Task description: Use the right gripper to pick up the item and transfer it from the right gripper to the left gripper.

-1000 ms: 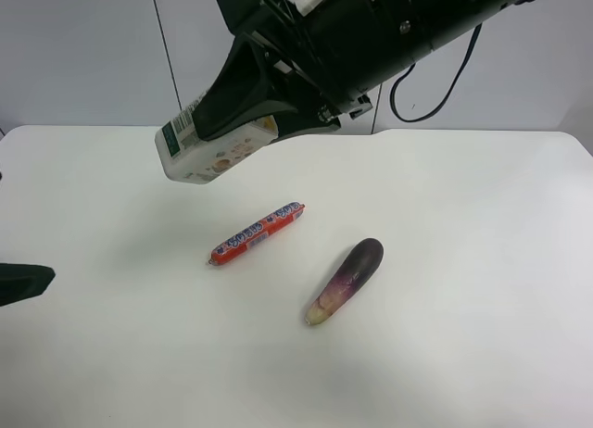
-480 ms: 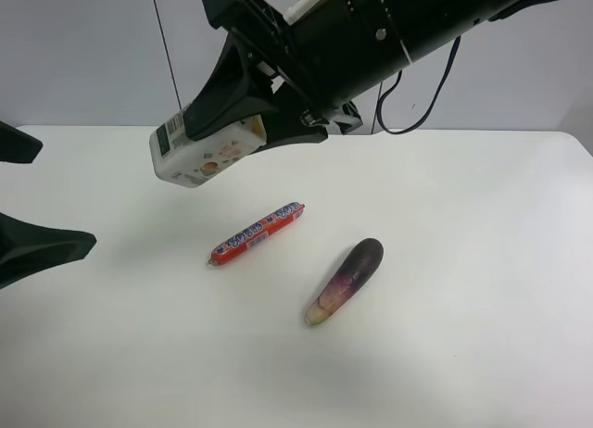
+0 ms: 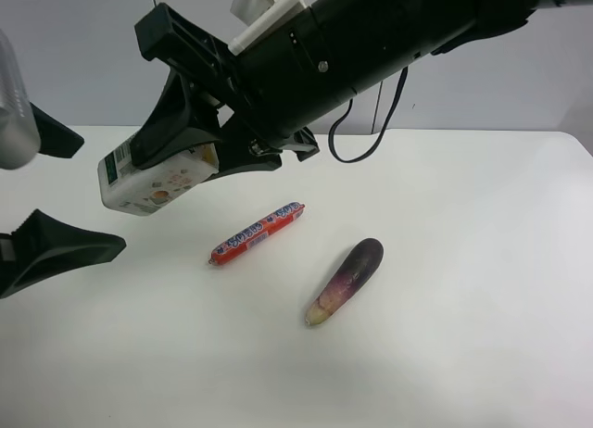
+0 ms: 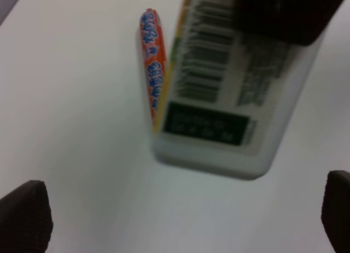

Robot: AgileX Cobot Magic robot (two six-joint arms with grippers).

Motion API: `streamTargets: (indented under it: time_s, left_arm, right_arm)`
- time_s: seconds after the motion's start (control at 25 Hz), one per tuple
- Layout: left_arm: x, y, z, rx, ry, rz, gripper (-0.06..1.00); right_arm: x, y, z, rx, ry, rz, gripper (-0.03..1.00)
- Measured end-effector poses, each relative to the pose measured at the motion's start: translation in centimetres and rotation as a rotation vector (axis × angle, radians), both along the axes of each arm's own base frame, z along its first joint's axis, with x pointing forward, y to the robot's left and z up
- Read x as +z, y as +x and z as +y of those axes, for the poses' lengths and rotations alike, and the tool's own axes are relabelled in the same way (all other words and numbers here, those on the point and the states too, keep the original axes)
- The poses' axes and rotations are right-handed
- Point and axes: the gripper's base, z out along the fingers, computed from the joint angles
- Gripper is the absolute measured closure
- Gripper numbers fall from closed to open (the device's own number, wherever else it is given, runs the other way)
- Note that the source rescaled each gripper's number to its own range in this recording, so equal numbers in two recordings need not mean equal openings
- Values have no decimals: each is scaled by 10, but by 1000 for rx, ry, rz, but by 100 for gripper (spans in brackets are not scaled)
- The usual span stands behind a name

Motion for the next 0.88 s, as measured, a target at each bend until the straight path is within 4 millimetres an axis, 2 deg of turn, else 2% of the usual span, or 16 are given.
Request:
streamTargets:
  time_s: [0.32, 0.6, 0.72, 0.88]
  left_arm:
    - [-9, 9, -15, -30, 10, 2, -6]
    - [-10, 14, -18, -28, 0, -11, -5]
    - [-8, 14, -19, -28, -12, -25, 11]
    - [-7, 15, -20, -25, -35, -31, 52]
  right_arm:
    - [-2, 2, 2, -16, 9, 6, 97]
    - [-1, 2, 2, -11, 14, -2, 97]
    - [-1, 2, 2, -9, 14, -6, 97]
    - [-1, 2, 2, -9, 14, -6, 97]
